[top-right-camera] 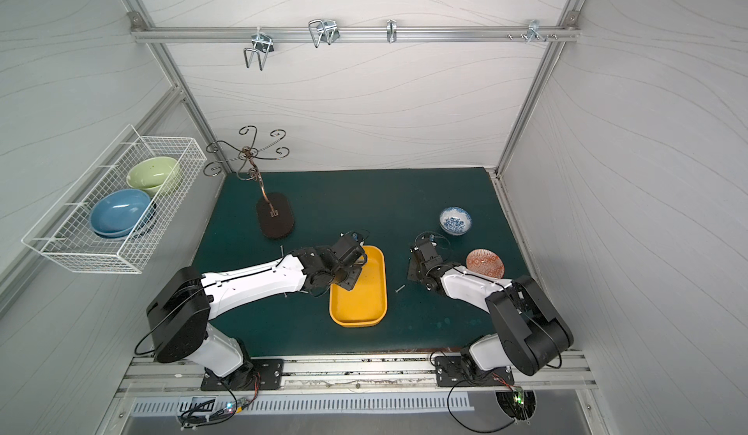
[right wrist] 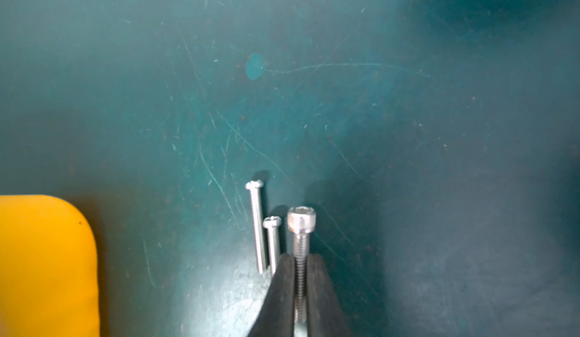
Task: Take out the screws from the storage box
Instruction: Place the screw at the center of the board.
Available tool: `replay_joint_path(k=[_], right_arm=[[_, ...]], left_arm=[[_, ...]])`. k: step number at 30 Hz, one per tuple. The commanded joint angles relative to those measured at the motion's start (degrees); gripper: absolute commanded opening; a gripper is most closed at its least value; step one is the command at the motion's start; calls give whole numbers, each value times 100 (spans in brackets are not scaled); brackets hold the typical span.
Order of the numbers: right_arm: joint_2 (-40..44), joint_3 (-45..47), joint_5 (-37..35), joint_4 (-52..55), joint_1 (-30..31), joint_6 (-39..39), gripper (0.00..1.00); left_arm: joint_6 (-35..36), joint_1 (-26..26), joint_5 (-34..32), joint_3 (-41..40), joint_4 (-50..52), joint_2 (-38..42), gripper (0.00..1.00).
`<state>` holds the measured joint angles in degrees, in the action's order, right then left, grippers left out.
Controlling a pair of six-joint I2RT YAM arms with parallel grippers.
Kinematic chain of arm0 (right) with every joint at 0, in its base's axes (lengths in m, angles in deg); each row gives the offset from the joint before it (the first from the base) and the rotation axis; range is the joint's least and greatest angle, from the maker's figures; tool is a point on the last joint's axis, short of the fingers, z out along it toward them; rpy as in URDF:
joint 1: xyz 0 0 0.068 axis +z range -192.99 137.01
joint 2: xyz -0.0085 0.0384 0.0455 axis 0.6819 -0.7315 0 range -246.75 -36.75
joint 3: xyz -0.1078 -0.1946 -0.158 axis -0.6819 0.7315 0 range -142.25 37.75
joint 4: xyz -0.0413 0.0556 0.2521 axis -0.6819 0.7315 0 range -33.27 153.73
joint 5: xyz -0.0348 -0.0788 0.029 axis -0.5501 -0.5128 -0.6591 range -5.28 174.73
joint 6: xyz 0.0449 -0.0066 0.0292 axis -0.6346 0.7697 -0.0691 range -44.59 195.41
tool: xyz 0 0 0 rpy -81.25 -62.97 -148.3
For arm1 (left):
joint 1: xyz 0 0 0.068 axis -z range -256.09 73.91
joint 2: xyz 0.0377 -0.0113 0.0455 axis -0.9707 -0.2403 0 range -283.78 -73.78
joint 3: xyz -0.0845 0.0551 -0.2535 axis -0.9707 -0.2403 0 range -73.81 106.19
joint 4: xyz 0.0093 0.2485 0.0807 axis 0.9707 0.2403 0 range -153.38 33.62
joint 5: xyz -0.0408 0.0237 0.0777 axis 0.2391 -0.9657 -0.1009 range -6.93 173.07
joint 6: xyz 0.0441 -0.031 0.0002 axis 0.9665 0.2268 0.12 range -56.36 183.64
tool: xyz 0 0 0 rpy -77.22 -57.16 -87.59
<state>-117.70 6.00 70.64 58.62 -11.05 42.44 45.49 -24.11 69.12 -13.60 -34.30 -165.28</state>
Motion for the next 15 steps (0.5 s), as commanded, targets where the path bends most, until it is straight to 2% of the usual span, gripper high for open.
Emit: replay_joint_path(k=[1, 7, 15], right_arm=[[26, 48, -65, -58, -30, 1, 12], [53, 74, -24, -35, -85, -73, 19], [66, 116, 20, -62, -106, -84, 22]], left_arm=[[54, 15, -182, 305, 92, -229, 53], [65, -46, -163, 536, 116, -633, 53], [13, -344, 136, 756, 82, -1099, 48]])
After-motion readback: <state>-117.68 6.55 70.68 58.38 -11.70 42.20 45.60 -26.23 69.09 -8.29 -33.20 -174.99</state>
